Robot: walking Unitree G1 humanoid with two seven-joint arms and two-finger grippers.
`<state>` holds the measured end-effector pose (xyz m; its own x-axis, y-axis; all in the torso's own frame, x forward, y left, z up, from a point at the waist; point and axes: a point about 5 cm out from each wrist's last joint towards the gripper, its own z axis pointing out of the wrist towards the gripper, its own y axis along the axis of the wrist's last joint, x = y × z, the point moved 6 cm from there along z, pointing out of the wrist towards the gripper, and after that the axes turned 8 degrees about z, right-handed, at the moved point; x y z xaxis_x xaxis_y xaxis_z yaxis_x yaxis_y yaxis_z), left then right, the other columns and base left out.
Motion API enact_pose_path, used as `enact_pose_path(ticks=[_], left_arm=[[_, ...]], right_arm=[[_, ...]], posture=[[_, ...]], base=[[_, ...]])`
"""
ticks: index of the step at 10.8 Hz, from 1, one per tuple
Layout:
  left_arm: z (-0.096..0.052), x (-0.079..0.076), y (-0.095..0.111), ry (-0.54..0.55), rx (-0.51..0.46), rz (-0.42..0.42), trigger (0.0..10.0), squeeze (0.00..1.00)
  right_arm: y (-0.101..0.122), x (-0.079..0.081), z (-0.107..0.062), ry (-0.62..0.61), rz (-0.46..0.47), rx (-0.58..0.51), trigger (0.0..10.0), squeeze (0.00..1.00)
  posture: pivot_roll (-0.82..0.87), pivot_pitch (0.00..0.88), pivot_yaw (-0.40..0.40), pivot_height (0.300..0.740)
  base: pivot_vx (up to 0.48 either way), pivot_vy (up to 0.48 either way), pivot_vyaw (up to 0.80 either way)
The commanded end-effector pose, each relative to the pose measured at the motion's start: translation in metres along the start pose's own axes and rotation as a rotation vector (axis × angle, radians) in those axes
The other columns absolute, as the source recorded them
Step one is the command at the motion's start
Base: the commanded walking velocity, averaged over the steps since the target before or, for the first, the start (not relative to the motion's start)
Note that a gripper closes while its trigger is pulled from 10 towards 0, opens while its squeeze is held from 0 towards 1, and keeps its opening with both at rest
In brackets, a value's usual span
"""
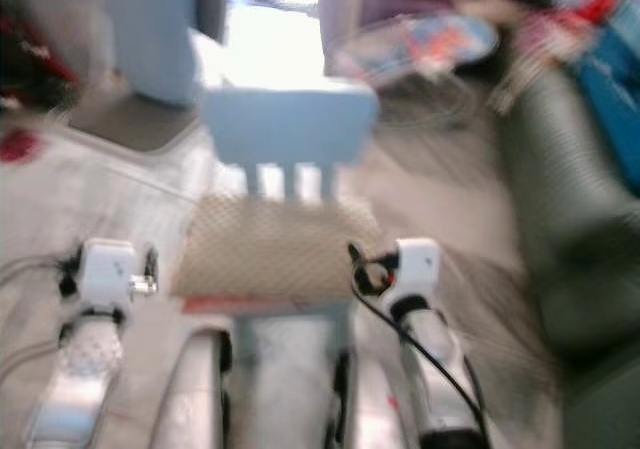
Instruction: Move the pillow to the sofa
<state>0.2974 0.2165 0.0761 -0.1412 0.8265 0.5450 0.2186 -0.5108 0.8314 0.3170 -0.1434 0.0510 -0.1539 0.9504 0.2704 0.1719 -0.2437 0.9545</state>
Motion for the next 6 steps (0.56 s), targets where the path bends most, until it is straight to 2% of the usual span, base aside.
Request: enact_pose_path(ticks=[1, 2, 5, 6], left_arm=[[0.0013, -0.0012, 0.0093, 0.003, -0.028, 0.010, 10.0, 0.00], [0.0032, -0.0007, 0.0082, 0.006, -0.021, 0.017, 10.0, 0.00], [0.0041, -0.0007, 0.0069, 0.007, -0.016, 0.016, 10.0, 0.00], [0.0046, -0.0012, 0.0069, 0.004, -0.015, 0.018, 10.0, 0.00]], right_arm=[[0.0059, -0.0028, 0.0002, -0.001, -0.003, -0.017, 10.0, 0.00], [0.0056, -0.0015, 0.0006, 0.008, 0.001, -0.016, 10.0, 0.00], [0.0043, 0.0002, -0.0007, 0.018, 0.012, -0.016, 10.0, 0.00], [0.0046, 0.0001, -0.0012, 0.018, 0.016, -0.016, 10.0, 0.00]], posture=[[0.05, 0.130, -0.060, 0.620], [0.04, 0.129, -0.057, 0.620], [0.04, 0.139, -0.055, 0.570], [0.04, 0.141, -0.056, 0.570]], base=[[0.000, 0.000, 0.00], [0.000, 0.000, 0.00], [0.000, 0.000, 0.00], [0.000, 0.000, 0.00]])
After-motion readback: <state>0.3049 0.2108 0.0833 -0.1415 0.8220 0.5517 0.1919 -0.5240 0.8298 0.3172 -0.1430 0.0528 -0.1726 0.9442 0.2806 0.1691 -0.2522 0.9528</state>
